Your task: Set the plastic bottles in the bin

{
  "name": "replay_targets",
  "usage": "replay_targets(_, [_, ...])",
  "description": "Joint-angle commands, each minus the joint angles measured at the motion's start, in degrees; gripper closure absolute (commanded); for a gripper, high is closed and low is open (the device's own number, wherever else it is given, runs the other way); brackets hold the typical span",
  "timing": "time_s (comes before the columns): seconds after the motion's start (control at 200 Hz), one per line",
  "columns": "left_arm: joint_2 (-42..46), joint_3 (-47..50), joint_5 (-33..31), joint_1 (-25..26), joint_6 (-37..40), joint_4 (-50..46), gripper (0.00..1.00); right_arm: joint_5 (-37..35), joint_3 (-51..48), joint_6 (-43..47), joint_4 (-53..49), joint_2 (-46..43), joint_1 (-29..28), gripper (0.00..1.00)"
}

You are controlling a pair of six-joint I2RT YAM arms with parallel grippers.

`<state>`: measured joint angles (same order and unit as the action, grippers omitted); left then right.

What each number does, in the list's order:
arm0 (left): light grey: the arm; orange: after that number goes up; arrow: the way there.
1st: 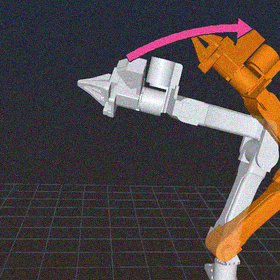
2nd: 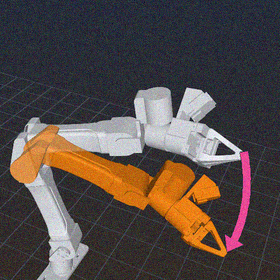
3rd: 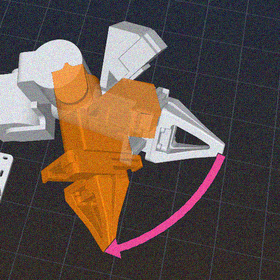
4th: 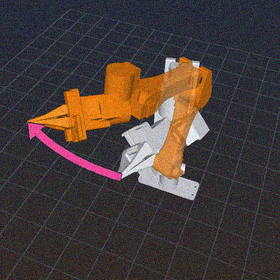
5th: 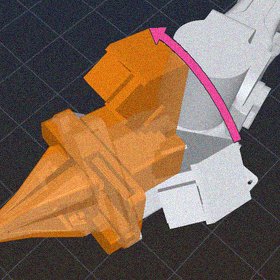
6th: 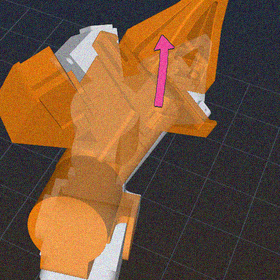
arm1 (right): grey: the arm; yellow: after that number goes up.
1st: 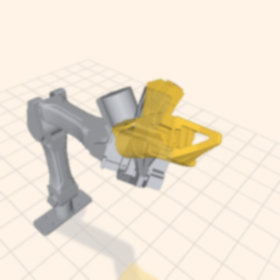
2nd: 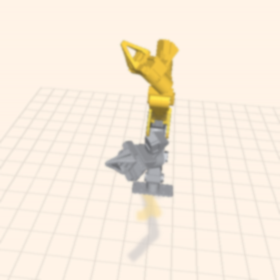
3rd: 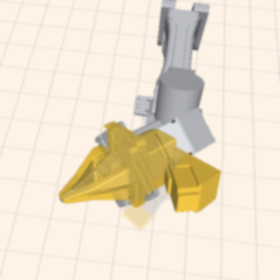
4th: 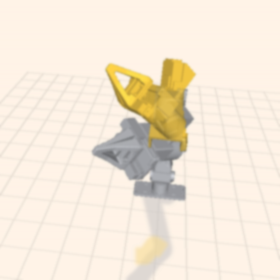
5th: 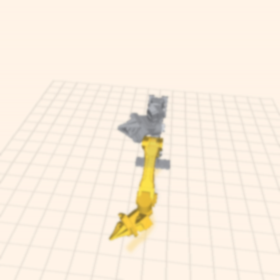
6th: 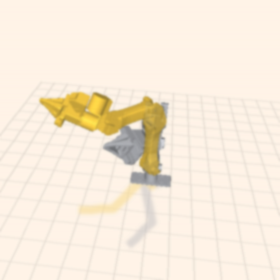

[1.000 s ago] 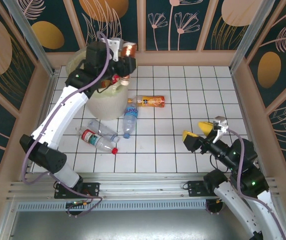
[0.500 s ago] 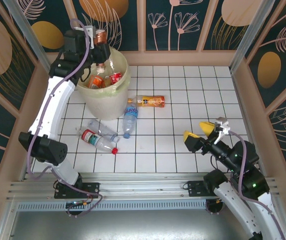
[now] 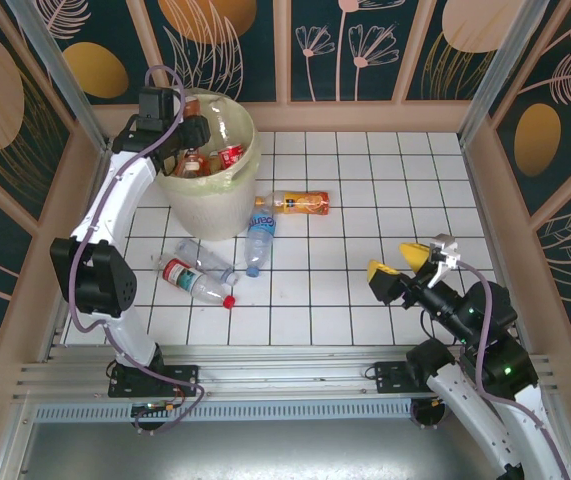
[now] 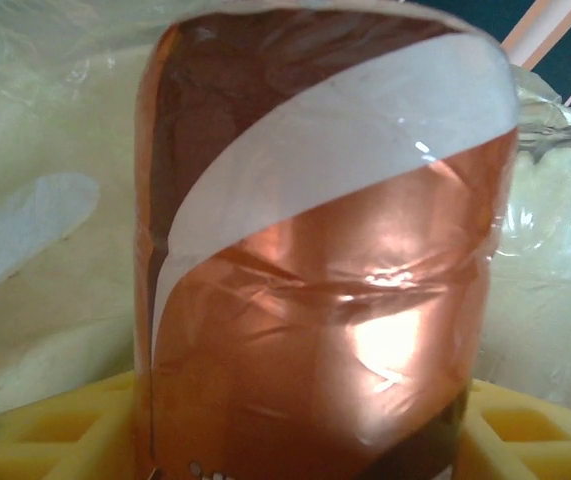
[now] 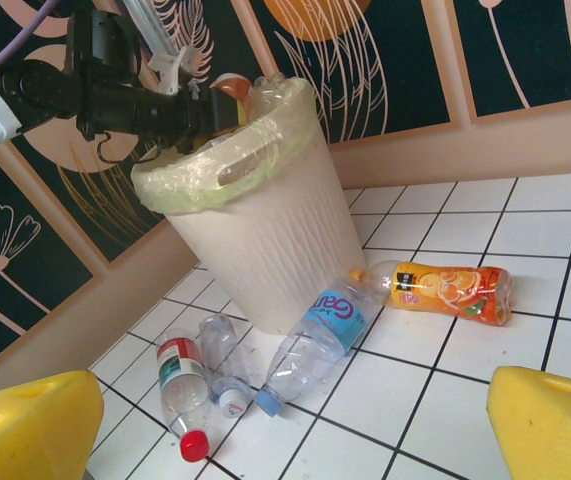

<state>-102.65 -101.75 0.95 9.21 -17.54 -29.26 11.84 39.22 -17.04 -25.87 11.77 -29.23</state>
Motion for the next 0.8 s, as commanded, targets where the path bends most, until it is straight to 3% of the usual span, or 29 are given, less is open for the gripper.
replay_targets(0.0, [-0.98,-0.74,-0.19,0.02,-1.83,1.67,0.36,-0.67,-0.47,-0.54,1.14,-0.34,0.32,0.01])
replay_targets(0.42, [4.17,-0.41,-0.15,0.02,-5.7,-0.17,0.19,0.01,-0.3,-1.24,1.23,0.34,0.32,0.01])
replay_targets(0.55, [10.86,1.73,-3.2,0.02,-6.95,-2.69,0.18,0.64,-0.37,-1.24,1.35,0.36,0.32,0.01])
replay_targets(0.796, [25.32,14.24,-11.0,0.02,-10.55,-5.06,0.15,1.08,-0.37,-1.12,1.35,0.05,0.25,0.01])
